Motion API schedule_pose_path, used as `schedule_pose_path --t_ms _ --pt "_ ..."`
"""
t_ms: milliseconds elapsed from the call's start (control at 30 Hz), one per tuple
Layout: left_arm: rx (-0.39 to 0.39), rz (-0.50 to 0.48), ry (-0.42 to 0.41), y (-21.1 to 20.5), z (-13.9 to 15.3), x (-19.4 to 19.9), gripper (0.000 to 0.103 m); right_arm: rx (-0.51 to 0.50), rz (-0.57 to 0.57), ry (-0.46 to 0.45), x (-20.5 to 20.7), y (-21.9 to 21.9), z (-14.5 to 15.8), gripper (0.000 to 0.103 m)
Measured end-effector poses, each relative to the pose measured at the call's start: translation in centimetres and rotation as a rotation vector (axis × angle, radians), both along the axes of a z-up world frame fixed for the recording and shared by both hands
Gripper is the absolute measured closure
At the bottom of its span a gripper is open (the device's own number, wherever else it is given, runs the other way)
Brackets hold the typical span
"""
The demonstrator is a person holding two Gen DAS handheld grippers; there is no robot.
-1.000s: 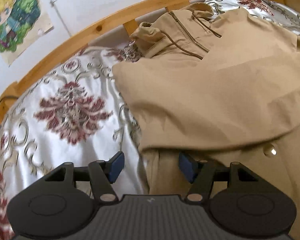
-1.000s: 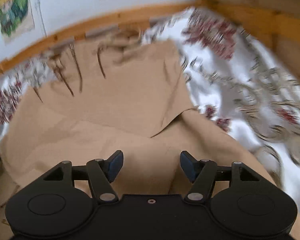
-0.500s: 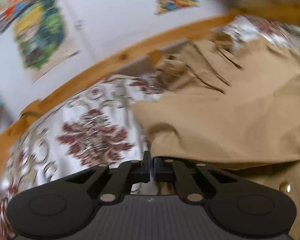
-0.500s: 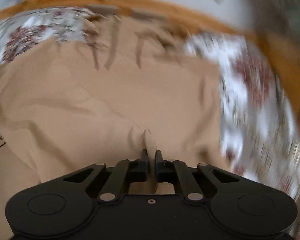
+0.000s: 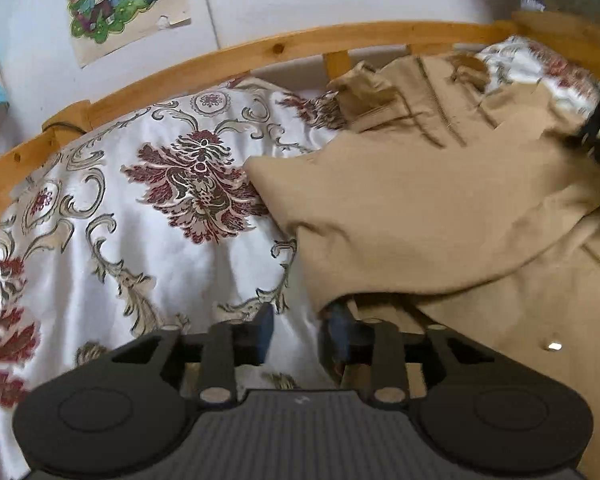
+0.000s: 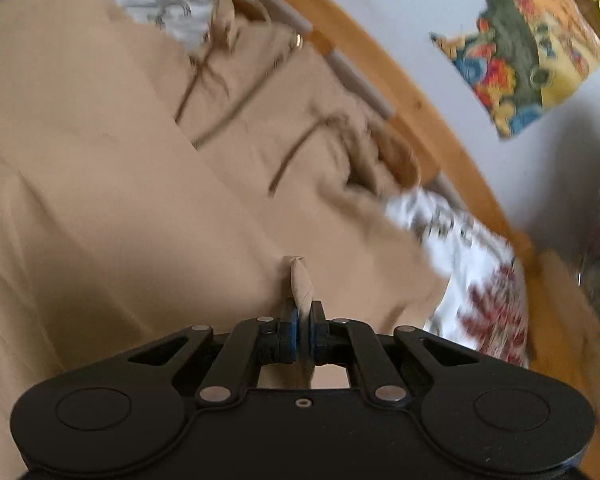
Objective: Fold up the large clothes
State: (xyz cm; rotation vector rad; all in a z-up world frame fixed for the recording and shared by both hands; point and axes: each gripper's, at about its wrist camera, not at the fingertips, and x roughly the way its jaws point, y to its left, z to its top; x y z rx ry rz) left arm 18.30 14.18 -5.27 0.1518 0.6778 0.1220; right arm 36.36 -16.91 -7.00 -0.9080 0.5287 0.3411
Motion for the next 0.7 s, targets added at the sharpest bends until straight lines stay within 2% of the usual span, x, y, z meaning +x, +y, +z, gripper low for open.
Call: schedule_pose_path --t_ms 67,133,200,300,333,367,400,433,533,600,667,700 --pt "-0.089 0.006 -0.016 1.0 0.6 -1.3 0.055 0.068 -0.050 0.027 0.5 -0.8 -0.2 0.098" --pt "-0.218 0.027 -0.038 2.4 1.3 -1.7 0.047 0.111 -0.087 0.048 0.9 -1.6 -0.2 0.098" --pt "-0.326 0.061 -0.063 3.5 1.7 -1.0 0.045 0.155 -0.098 0.061 1.2 -2.2 -0.1 0.096" --pt "-0.399 0.118 -0.062 3.8 1.8 1.7 0.045 0.206 -0.124 0.076 1.8 -2.7 0.1 0.095" --pt "-0.396 0.133 -0.039 3.7 1.5 2.8 0.053 0.219 -0.135 0.079 1.7 -2.8 0.2 0.095" --pt "-0.392 0.140 -0.001 3.5 1.0 4.3 0.067 0.227 -0.143 0.080 1.8 -2.7 0.2 0.095" --pt "-0.401 0.137 0.040 3.5 0.4 5.4 0.103 0.228 -0.146 0.078 1.5 -2.6 0.3 0.095" --pt "-0.413 0.160 0.070 3.6 -0.1 6.0 0.103 0.227 -0.147 0.076 1.5 -2.5 0.2 0.095" --pt "-0.512 0.312 0.004 5.4 -0.6 4.5 0.103 0.223 -0.150 0.117 1.4 -2.6 -0.5 0.095" --pt "-0.577 0.361 0.052 6.3 -2.4 4.5 0.103 0.212 -0.137 0.143 1.0 -2.5 -1.7 0.094" --pt "-0.557 0.351 0.020 5.9 -2.2 4.0 0.103 0.180 -0.124 0.115 0.6 -1.8 -2.4 0.095" --pt "-0.518 0.329 0.004 5.5 -1.7 3.9 0.103 0.186 -0.137 0.114 0.6 -1.7 -2.4 0.095"
